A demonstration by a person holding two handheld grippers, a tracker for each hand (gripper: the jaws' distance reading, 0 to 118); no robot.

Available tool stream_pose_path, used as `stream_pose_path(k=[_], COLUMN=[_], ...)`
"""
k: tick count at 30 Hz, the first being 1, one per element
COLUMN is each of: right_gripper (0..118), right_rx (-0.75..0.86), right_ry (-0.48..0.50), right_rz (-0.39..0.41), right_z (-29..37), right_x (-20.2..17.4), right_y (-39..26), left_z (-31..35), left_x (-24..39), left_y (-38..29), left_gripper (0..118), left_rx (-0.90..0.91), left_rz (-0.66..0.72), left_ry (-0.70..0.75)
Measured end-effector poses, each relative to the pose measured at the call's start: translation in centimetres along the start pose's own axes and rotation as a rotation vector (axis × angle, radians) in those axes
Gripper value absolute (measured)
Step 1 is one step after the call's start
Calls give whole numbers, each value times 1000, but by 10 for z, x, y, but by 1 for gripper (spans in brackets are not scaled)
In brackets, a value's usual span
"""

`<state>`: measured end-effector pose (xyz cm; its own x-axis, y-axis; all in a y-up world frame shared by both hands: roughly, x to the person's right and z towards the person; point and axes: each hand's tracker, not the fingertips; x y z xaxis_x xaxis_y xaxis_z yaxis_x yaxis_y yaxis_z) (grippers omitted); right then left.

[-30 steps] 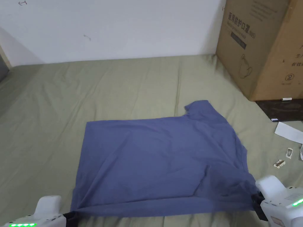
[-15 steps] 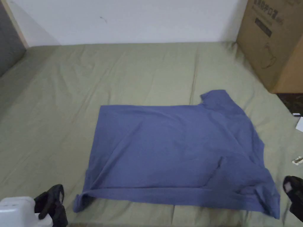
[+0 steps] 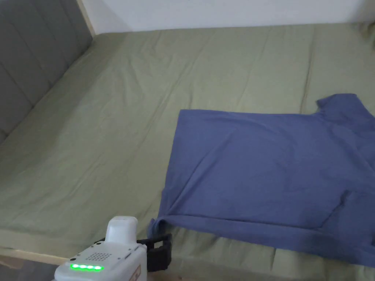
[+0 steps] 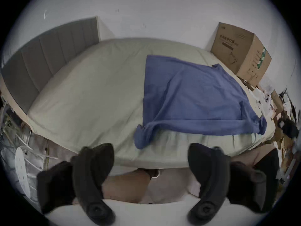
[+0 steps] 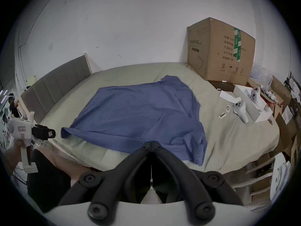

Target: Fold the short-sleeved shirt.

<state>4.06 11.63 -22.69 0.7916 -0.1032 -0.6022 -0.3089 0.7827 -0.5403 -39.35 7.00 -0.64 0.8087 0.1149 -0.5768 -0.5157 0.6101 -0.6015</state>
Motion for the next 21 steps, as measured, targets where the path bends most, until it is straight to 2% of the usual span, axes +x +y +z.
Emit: stream_pose_path(k=[3, 7, 8, 9, 10, 11, 17, 21], right_gripper=[0, 0, 0, 0, 0, 0, 0, 0], right_rx=[-9, -22, -24, -26, -26, -26, -27, -68], right_ry=[2, -2, -5, -7, -9, -9, -14, -60], right_rz=[-10, -9, -8, -8, -9, -11, -4, 26], right_z=[-3, -9, -11, -13, -15, -16, -20, -25], right_x=[1, 1, 1, 1, 2, 3, 9, 26], right_y=[3, 7, 8, 9, 11, 12, 16, 17], left_z=[-18, -44, -51, -55, -59, -61, -59, -49], left_x=[-3, -3, -2, 0, 3, 4, 18, 16], left_y=[10, 21, 23, 24, 23, 21, 16, 20], left_gripper=[110, 109, 100, 57, 8, 2, 2, 2], left_rx=[32, 1, -36, -52, -33, -27, -35, -7], left_rz=[18, 0, -21, -49, -82, -91, -180, -164], left_ry=[0, 2, 10, 29, 58, 58, 38, 38])
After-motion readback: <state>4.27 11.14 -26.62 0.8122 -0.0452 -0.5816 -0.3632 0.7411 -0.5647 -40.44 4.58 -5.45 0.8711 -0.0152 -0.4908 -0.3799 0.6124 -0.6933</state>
